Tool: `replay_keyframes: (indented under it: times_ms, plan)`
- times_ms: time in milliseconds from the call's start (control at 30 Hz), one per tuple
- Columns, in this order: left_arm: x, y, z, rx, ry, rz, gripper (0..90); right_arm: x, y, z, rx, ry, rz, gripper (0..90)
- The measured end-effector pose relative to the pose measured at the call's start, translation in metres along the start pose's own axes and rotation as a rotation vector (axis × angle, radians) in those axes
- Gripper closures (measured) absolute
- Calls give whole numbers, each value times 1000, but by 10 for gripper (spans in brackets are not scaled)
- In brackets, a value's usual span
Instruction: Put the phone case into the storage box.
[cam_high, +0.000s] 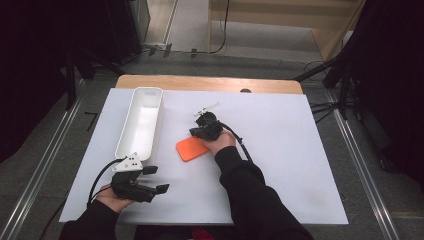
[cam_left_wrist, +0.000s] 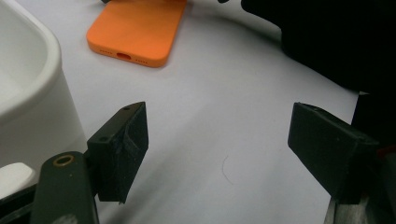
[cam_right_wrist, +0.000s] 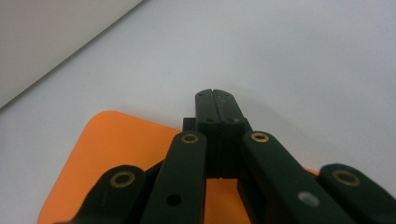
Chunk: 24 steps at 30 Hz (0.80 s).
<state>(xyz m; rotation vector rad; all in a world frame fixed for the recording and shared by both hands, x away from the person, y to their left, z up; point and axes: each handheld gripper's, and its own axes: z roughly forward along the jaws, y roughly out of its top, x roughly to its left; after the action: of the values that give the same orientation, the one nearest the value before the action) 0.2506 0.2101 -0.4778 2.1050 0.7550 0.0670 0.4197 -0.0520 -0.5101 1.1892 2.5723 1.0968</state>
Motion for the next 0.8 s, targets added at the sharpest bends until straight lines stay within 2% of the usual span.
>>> replay_keyframes:
  times_ms: [300, 800]
  plan:
    - [0, 0, 0, 2, -1, 0, 202, 2, -8, -7, 6, 8, 0, 881]
    - [0, 0, 1, 4, 1, -3, 202, 8, -27, -21, 13, 22, -27, 881]
